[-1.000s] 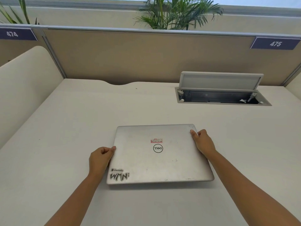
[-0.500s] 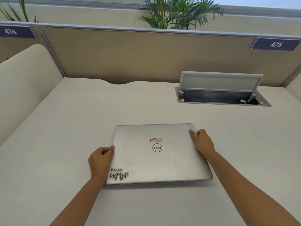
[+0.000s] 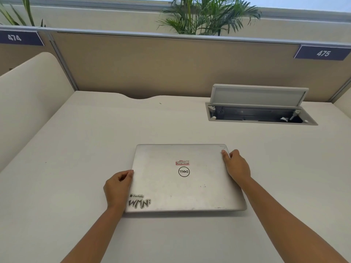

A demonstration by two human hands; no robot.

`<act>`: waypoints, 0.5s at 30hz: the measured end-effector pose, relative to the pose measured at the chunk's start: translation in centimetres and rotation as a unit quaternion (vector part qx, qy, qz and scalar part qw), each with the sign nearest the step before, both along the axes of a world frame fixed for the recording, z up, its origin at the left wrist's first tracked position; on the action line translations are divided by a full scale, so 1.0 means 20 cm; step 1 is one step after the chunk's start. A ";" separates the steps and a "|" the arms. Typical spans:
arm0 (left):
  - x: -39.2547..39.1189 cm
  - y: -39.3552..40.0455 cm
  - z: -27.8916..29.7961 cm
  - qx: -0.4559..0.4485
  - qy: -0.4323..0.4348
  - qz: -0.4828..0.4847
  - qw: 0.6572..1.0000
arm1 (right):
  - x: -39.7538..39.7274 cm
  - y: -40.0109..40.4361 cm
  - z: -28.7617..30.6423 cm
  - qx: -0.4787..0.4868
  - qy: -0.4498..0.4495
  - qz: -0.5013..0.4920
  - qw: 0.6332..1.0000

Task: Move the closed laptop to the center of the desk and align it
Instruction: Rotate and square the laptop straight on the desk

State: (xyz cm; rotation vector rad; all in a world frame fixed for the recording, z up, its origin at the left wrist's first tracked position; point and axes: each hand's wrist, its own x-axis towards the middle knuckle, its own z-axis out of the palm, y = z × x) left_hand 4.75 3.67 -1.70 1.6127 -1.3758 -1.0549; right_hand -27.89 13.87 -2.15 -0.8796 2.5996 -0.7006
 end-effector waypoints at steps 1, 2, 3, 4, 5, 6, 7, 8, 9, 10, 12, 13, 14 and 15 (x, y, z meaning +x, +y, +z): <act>0.00 0.00 0.00 0.000 0.000 -0.001 1.000 | 0.00 0.00 0.00 -0.002 0.002 -0.002 1.000; 0.00 -0.01 0.00 0.000 -0.001 -0.002 1.000 | 0.00 0.00 0.00 -0.006 0.003 -0.006 1.000; 0.00 -0.01 0.01 0.001 -0.001 -0.005 1.000 | 0.01 0.00 0.00 -0.012 0.005 -0.012 1.000; 0.00 0.00 0.01 0.001 0.000 -0.008 1.000 | 0.01 0.00 -0.01 -0.018 0.006 -0.018 1.000; 0.00 0.00 0.01 0.000 0.000 -0.012 1.000 | 0.01 0.01 -0.01 -0.025 0.005 -0.024 0.999; 0.00 0.00 0.01 -0.002 0.000 -0.016 1.000 | 0.01 0.01 -0.01 -0.032 0.002 -0.027 0.999; 0.00 0.01 0.01 -0.005 -0.001 -0.021 1.000 | 0.00 0.01 -0.01 -0.037 -0.002 -0.029 0.999; 0.01 0.01 0.01 -0.008 -0.004 -0.026 1.000 | 0.00 0.02 -0.01 -0.041 -0.007 -0.032 0.999; 0.01 0.01 0.00 -0.010 -0.005 -0.031 0.999 | 0.00 0.02 -0.01 -0.044 -0.012 -0.035 0.998; 0.01 0.02 0.00 -0.012 -0.007 -0.035 0.999 | 0.00 0.02 -0.01 -0.046 -0.017 -0.039 0.998; 0.01 0.02 0.00 -0.015 -0.012 -0.040 0.999 | -0.01 0.02 -0.01 -0.053 -0.024 -0.042 0.997; 0.01 0.02 0.00 -0.016 -0.013 -0.041 0.999 | -0.01 0.03 -0.01 -0.059 -0.026 -0.043 0.997; 0.01 0.02 0.00 -0.018 -0.014 -0.042 0.999 | -0.01 0.03 -0.02 -0.066 -0.028 -0.044 0.996; 0.01 0.02 0.00 -0.021 -0.014 -0.043 0.999 | -0.01 0.04 -0.02 -0.074 -0.031 -0.045 0.996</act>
